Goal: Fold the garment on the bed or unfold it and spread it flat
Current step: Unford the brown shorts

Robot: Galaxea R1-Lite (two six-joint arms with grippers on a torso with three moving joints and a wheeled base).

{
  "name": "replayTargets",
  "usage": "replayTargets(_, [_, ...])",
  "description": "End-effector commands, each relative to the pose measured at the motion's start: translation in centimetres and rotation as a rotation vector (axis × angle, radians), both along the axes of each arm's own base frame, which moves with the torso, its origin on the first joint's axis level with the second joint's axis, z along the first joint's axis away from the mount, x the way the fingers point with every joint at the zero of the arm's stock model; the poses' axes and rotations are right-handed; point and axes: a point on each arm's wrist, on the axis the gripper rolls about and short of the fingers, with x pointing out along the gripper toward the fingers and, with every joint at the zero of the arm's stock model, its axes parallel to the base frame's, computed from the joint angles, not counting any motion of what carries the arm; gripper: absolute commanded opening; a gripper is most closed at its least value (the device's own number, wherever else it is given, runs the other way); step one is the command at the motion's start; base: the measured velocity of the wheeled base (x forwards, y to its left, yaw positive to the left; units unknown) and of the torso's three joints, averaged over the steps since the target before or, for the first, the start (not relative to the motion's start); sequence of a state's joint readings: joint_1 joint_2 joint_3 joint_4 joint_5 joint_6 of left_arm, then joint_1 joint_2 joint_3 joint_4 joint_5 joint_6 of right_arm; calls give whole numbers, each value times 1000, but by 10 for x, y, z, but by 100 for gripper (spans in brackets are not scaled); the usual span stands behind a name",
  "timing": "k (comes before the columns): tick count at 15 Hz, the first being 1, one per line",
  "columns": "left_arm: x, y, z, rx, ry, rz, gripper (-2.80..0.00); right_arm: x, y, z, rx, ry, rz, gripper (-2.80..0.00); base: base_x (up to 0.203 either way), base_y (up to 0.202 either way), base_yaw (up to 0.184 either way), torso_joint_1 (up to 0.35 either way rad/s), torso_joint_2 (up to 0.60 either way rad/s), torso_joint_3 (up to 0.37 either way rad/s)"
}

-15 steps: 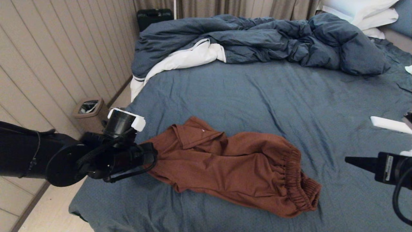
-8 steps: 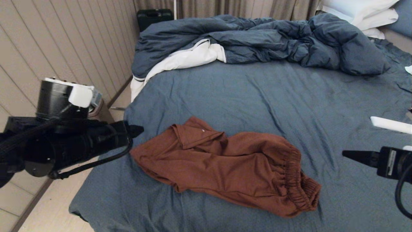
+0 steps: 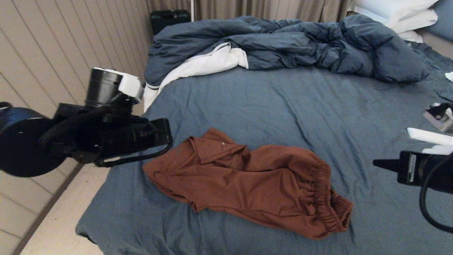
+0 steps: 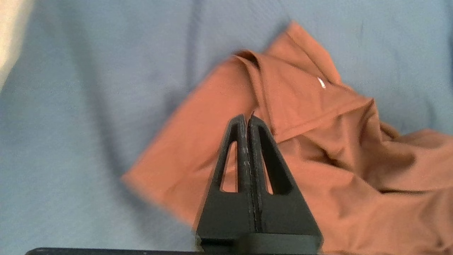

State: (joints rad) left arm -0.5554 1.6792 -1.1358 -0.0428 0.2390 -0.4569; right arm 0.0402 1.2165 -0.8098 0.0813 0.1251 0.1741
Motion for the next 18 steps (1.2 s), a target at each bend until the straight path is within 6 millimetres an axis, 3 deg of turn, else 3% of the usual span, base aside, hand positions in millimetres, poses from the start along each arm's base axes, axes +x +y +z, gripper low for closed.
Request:
replayTargets(1, [30, -32, -43, 40, 109, -33, -280, 21, 3, -5, 0, 44, 10, -280, 0, 0, 0, 0, 0, 0])
replayTargets(4, [38, -68, -66, 8, 169, -87, -280, 43, 4, -9, 5, 77, 19, -280, 0, 0, 0, 0, 0, 0])
replayTargets(6, [45, -76, -71, 4, 177, -91, -280, 53, 4, -15, 6, 108, 19, -280, 0, 0, 0, 0, 0, 0])
replayTargets(7, [46, -78, -73, 7, 189, -91, 0, 56, 5, -18, 5, 119, 18, -280, 0, 0, 0, 0, 0, 0])
replayTargets(14, [76, -70, -70, -63, 186, -7, 0, 72, 5, -24, 3, 88, 19, -280, 0, 0, 0, 0, 0, 0])
replayTargets(18, [92, -69, -84, -54, 198, 15, 0, 76, 6, -28, 4, 103, 19, -280, 0, 0, 0, 0, 0, 0])
